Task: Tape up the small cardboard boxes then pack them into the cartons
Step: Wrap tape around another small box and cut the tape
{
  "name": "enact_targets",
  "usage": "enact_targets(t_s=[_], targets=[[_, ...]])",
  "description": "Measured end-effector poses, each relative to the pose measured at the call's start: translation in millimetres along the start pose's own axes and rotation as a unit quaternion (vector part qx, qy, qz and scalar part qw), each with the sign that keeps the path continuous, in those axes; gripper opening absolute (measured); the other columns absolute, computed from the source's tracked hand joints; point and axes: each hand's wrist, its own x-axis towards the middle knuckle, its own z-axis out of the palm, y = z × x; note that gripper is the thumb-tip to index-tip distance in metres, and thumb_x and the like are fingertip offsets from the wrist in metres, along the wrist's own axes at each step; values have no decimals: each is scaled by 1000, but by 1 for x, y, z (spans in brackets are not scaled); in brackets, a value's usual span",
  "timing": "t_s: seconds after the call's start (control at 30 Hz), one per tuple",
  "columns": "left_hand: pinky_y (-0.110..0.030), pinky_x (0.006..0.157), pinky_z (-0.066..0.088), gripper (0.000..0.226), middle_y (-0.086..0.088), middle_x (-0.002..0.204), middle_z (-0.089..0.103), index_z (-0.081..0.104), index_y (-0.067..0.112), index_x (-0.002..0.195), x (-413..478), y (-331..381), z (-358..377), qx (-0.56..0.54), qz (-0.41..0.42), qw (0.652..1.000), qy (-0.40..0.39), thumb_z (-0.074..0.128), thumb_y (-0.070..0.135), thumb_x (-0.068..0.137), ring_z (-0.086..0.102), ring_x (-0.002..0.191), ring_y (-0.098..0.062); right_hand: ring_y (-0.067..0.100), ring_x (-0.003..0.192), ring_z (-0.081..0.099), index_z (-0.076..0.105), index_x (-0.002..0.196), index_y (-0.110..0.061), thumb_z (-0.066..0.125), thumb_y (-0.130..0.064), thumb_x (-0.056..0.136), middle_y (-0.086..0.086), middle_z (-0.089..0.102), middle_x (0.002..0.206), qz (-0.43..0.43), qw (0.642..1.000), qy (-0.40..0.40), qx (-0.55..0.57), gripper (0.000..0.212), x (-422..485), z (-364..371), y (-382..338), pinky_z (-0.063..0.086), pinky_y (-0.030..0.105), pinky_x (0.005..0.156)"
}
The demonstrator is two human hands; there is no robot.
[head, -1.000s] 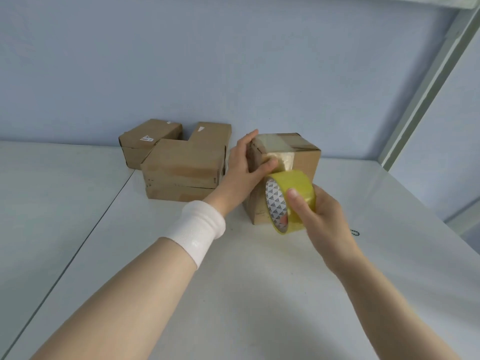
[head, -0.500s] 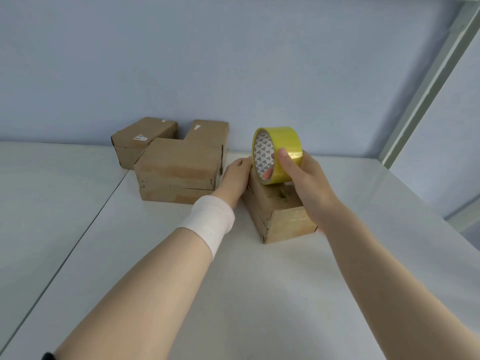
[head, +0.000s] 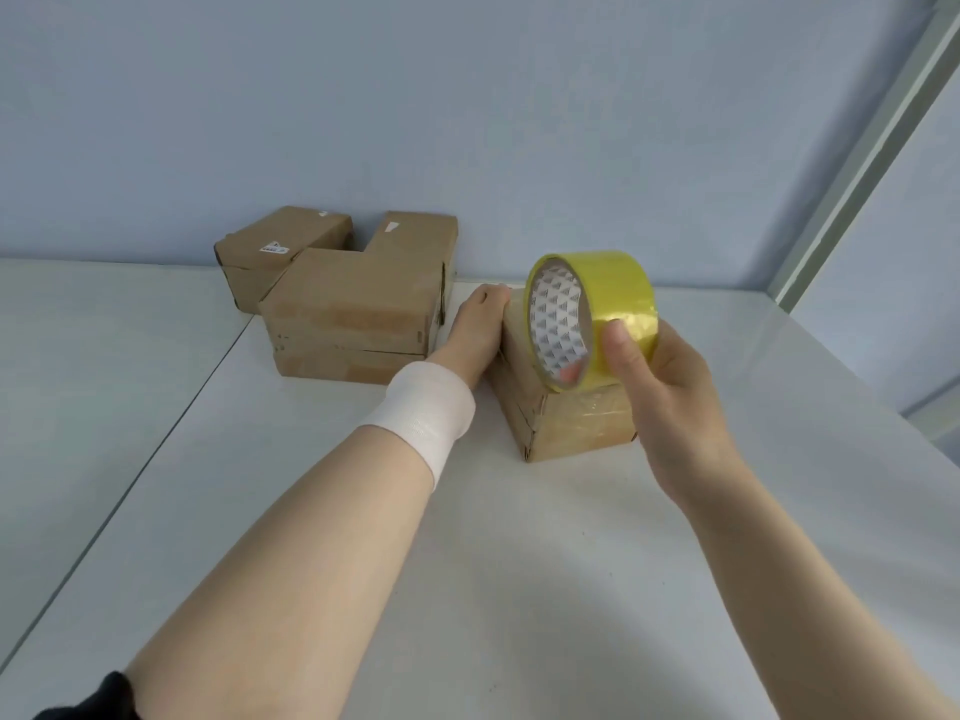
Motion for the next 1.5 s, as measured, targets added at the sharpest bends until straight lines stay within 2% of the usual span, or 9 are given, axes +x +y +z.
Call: enact_targets(t_s=[0.27, 0.37, 0.47, 0.53, 0.63, 1.17, 1.23, 1.33, 1.5], targets=[[-31, 72, 33, 26, -1, 78, 47, 43, 20, 70, -4, -2, -1, 5, 45, 999, 4, 30, 21, 93, 42, 76, -17, 7, 51, 55, 63, 77, -13, 58, -61, 70, 0, 63, 59, 78, 994, 44, -62, 49, -62, -13, 23, 41, 13, 50], [-31, 93, 37, 30, -8, 116, 57, 55, 9, 109, -4, 5, -3, 73, 53, 996, 14, 33, 27, 98, 51, 109, -23, 5, 49, 58, 63, 74, -13, 59, -43, 80, -2, 64, 57, 101, 992, 44, -67, 31, -57, -6, 29, 42, 11, 49], [-24, 105, 25, 51, -6, 143, 42, 40, 10, 138, -22, 18, -6, 189, 176, 962, 85, 46, 39, 95, 39, 130, -19, 4, 51, 62, 63, 79, -17, 58, -32, 87, -5, 65, 61, 103, 993, 38, -43, 18, -53, 2, 35, 43, 9, 50], [-22, 107, 18, 67, -1, 150, 34, 37, 16, 142, -37, 19, -2, 279, 257, 925, -5, 47, 54, 88, 28, 138, -14, 1, 55, 63, 62, 84, -17, 57, -32, 88, -6, 66, 65, 107, 993, 31, -36, 17, -49, 7, 38, 44, 9, 52], [-29, 113, 7, 68, 1, 157, 18, 29, 20, 146, -38, 15, -3, 392, 244, 875, -144, 46, 55, 90, 9, 144, -12, 3, 51, 61, 60, 86, -7, 54, -32, 91, 3, 65, 67, 130, 991, 11, -35, 26, -38, 16, 39, 43, 12, 50], [-31, 116, 5, 63, -3, 157, 17, 30, 13, 145, -20, 18, -6, 299, 227, 912, -164, 51, 41, 92, 4, 146, -15, 13, 47, 62, 62, 82, -9, 54, -43, 90, 0, 67, 53, 223, 971, 50, -71, 36, -16, 30, 21, 55, 30, 65], [-25, 111, 20, 56, 1, 147, 36, 43, 15, 136, -38, 15, -7, 204, 235, 949, -42, 56, 43, 89, 24, 140, -14, 5, 40, 58, 62, 79, -9, 53, -41, 92, -6, 63, 46, 225, 971, 53, -58, 35, -15, 27, 19, 48, 13, 49], [-17, 67, 37, 24, 13, 87, 55, 51, 25, 85, -67, 7, -16, 195, 206, 947, 154, 63, 46, 82, 54, 82, -7, -2, 29, 48, 56, 72, -12, 51, -40, 93, -13, 52, 34, 220, 973, 41, -56, 36, -13, 23, 18, 34, 7, 33], [-26, 71, 52, 44, 0, 87, 70, 69, 10, 90, -86, 17, -14, 211, -43, 976, -43, 53, 51, 88, 66, 74, -15, 2, 63, 66, 63, 87, -19, 42, -55, 91, -10, 71, 66, 249, 966, -16, -65, 42, -7, 13, 25, 49, 12, 58]])
